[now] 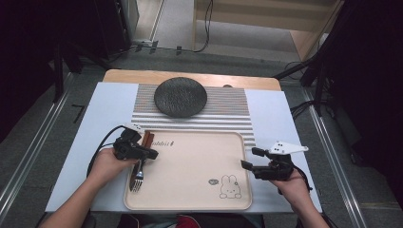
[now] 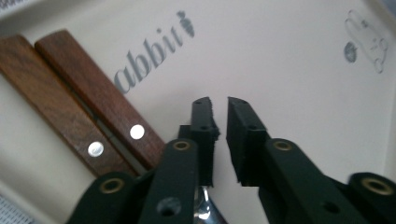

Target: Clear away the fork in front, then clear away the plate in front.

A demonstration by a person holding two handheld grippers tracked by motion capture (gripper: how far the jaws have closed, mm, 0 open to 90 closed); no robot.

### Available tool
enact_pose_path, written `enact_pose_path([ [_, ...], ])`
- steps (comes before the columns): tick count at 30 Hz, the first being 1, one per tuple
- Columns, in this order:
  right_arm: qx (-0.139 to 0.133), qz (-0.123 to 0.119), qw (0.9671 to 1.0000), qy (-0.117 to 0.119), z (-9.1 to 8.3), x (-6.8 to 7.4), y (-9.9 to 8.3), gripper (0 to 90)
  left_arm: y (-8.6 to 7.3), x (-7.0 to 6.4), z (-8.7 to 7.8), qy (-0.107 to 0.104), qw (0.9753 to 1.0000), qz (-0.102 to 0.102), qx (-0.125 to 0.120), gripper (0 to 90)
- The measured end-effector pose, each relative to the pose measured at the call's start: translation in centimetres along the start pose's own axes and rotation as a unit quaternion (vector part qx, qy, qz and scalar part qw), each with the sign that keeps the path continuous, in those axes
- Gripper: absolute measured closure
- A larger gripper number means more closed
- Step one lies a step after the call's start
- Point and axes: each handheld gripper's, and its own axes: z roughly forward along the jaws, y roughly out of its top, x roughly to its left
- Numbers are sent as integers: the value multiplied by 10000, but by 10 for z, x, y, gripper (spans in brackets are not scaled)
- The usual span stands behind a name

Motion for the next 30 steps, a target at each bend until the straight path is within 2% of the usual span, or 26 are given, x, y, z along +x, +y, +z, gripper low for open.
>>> enact_pose_path([
  [4,12,30,10000,-45,-2,-2,-1,262,3,-5,-2,-93,9999,66,-109,700],
  [8,118,58,9999,-3,1,-3,-2,259,6,-8,-7,-223,9991,77,-344,617],
  [11,145,47,9999,39,3,-2,-2,259,9,-9,-11,-316,9977,72,-600,537],
  [16,165,45,9998,53,4,-3,-1,259,12,-11,-15,-408,9959,31,-802,468],
  [20,180,33,9998,56,5,-3,-1,259,14,-13,-15,-423,9951,17,-897,407],
  [25,200,32,9998,44,5,-3,-1,259,18,-11,-15,-457,9918,-42,-1192,347],
  [28,203,21,9998,53,6,-3,-1,259,21,-10,-15,-291,9905,-18,-1342,342],
  [29,226,18,9997,46,6,-3,-2,259,23,-9,-14,-277,9900,8,-1387,323],
  [30,229,26,9997,44,6,-3,-2,259,25,-9,-15,-322,9905,33,-1340,308],
])
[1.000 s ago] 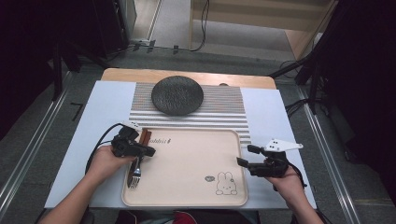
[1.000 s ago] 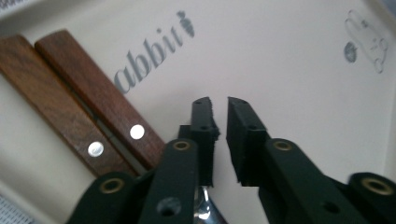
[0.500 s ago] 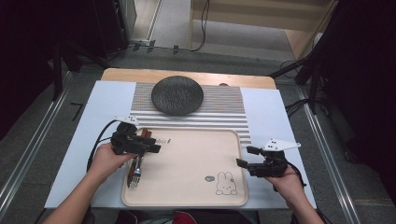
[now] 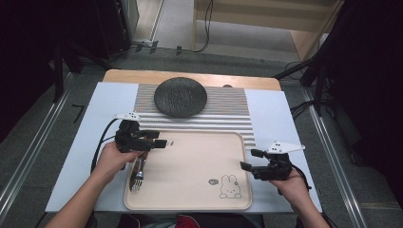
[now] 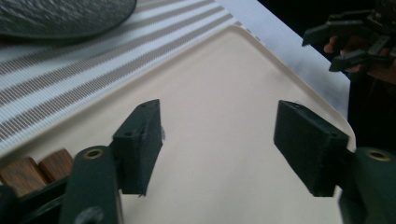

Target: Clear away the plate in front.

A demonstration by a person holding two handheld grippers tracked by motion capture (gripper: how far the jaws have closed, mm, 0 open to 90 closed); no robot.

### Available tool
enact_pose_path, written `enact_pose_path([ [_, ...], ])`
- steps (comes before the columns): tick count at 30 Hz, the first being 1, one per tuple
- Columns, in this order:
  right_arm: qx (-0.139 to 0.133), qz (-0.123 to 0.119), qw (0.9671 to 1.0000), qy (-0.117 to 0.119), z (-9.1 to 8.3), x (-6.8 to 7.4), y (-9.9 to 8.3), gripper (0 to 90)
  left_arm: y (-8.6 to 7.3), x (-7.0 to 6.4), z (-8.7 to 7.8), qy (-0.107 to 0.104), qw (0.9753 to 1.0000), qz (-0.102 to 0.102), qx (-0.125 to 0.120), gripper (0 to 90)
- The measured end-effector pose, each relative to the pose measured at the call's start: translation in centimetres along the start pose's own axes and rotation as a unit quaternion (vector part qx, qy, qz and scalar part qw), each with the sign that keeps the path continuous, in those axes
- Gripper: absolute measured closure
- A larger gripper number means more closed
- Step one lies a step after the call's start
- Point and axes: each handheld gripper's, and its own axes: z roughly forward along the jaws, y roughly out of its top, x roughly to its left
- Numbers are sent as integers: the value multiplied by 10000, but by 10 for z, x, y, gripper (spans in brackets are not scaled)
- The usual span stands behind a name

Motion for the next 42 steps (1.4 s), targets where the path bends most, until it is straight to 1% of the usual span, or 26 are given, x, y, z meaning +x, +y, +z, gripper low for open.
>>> enact_pose_path([
  [2,-21,2,10000,-16,-1,0,0,259,4,2,2,-118,9998,118,53,303],
  [3,-38,8,10000,-11,-1,0,0,259,6,3,3,-163,9998,129,45,274],
  [4,-51,19,10000,-10,-1,0,0,259,6,2,5,-94,9998,196,52,270],
  [6,-35,22,10000,-13,-1,-1,-1,259,7,0,7,133,9983,548,144,286],
  [7,-29,17,10000,-18,-1,-1,-1,259,8,-1,8,246,9974,662,163,292],
  [8,-28,19,10000,-21,-2,-1,-1,259,9,-2,9,326,9967,714,195,292],
  [9,-44,23,10000,-15,-1,-1,0,259,11,-1,10,236,9972,682,193,296],
  [10,-47,12,10000,-19,-1,-1,0,259,14,0,11,121,9980,582,198,327],
  [11,-36,14,10000,-28,-1,-1,0,259,17,1,12,13,9985,522,185,335],
  [12,-28,10,10000,-24,-1,-1,0,259,19,2,13,-74,9984,533,160,334],
  [13,-25,13,10000,-30,-1,-1,0,259,22,2,14,-161,9980,596,125,333],
  [15,-31,18,10000,-19,-1,-1,0,259,27,1,17,-197,9963,831,57,332],
  [16,-45,17,10000,-14,-1,-1,0,259,31,1,19,-243,9952,943,92,333],
  [18,-39,13,10000,-18,-2,-1,-1,259,37,1,24,-185,9943,1038,151,338],
  [20,-33,14,10000,-31,-2,-1,-1,260,42,2,27,-185,9934,1122,146,342],
  [23,-37,12,10000,-30,-2,-1,0,259,49,2,33,-113,9904,1370,140,351],
  [25,-38,9,10000,-32,-2,-1,0,259,53,2,37,5,9868,1610,153,354],
  [27,-35,7,10000,-33,-2,-1,-1,259,57,2,42,52,9836,1792,203,371],
  [29,-38,2,10000,-35,-2,-2,-1,259,61,2,46,102,9810,1922,237,379],
  [32,-40,9,10000,-40,-2,-2,-1,259,67,4,50,202,9757,2165,281,378],
  [33,-38,4,10000,-41,-2,-2,-1,259,68,4,51,245,9731,2271,283,379],
  [35,-48,13,10000,-48,-2,-2,0,259,71,4,53,317,9672,2508,256,379],
  [37,-47,21,10000,-48,-3,-2,0,260,73,5,55,408,9603,2747,267,381],
  [39,-53,25,10000,-48,-3,-1,0,259,76,6,57,529,9545,2918,315,386],
  [41,-51,22,10000,-49,-3,-1,-1,259,77,7,60,624,9499,3045,341,385],
  [42,-52,23,10000,-51,-3,-1,-1,260,78,8,61,752,9450,3164,366,385],
])
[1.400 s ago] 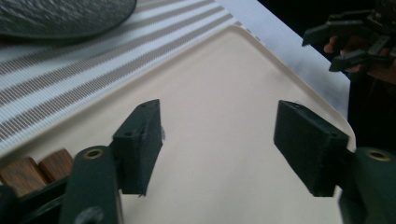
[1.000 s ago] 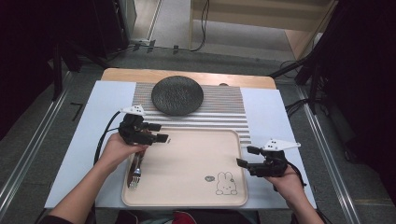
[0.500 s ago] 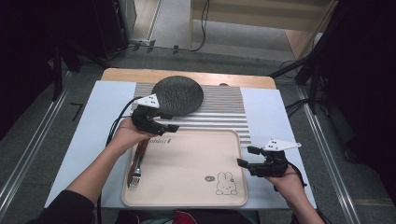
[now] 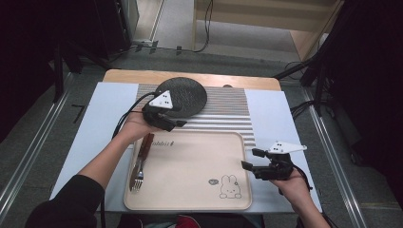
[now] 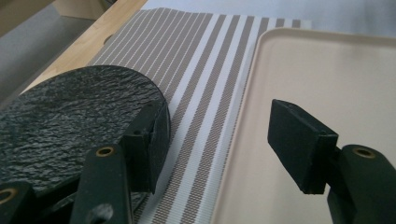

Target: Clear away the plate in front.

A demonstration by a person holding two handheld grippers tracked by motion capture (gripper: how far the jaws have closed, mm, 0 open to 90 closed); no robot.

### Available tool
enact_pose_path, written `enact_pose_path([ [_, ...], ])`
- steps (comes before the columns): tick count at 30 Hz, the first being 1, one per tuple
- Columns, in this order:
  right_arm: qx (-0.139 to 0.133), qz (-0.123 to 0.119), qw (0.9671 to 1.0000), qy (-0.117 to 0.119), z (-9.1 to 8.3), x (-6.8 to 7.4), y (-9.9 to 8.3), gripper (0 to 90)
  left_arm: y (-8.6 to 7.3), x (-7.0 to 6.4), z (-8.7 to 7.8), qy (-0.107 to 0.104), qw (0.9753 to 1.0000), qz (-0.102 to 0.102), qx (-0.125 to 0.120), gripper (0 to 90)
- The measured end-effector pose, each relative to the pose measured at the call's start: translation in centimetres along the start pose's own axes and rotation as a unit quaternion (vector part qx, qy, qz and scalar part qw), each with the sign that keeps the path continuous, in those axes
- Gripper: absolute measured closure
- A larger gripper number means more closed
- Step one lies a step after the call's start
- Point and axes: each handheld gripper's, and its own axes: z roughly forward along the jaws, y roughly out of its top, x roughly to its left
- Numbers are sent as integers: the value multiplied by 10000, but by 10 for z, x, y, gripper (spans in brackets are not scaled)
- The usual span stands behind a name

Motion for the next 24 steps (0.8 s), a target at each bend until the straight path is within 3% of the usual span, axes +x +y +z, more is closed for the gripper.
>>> enact_pose_path([
  [4,-10,-5,10000,-12,-1,0,0,259,0,2,6,173,9991,361,99,386],
  [7,-17,2,10000,-20,-1,0,-1,259,-3,3,11,301,9970,706,58,390],
  [12,-13,16,10000,-54,-3,-1,-2,259,-7,4,21,399,9947,928,183,396],
  [18,-25,50,10000,-68,-5,-1,-4,259,-9,5,29,476,9901,1284,301,396],
  [24,-60,75,9999,-104,-7,-1,-5,260,-11,3,36,655,9839,1611,416,395],
])
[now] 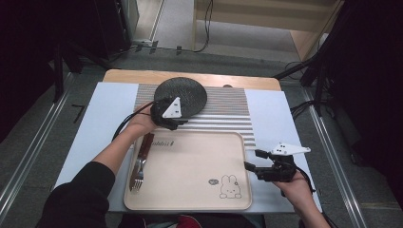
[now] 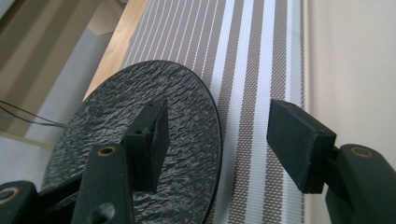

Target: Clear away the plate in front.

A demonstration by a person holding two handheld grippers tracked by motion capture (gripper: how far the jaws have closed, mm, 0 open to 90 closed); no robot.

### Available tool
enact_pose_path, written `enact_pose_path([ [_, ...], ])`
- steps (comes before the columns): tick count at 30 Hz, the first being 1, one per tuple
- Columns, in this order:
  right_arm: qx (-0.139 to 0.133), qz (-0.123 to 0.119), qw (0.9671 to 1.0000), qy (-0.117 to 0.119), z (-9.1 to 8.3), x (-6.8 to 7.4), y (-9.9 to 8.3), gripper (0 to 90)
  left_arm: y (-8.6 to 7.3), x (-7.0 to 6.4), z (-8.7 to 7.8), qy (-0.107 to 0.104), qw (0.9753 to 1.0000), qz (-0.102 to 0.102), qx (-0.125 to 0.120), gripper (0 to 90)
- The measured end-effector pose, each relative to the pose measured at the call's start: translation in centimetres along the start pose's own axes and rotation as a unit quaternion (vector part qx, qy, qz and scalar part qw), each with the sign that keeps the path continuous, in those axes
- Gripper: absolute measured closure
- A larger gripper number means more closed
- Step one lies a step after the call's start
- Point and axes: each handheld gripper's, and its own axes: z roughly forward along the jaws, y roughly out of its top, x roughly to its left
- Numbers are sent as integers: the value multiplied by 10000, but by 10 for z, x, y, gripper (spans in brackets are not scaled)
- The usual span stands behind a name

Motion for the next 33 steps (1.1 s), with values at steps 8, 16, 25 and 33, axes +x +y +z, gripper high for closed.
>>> enact_pose_path([
  [8,-16,15,10000,-33,-3,-1,-2,259,-3,-3,8,114,9996,215,161,397],
  [16,-25,23,10000,-45,-4,-1,-2,260,-13,-5,15,285,9984,335,356,452],
  [25,-30,23,10000,-45,-3,-1,-2,260,-24,-8,22,574,9967,278,498,506],
  [33,-34,35,10000,-48,-3,-1,-1,260,-29,-6,31,588,9953,340,685,542],
])
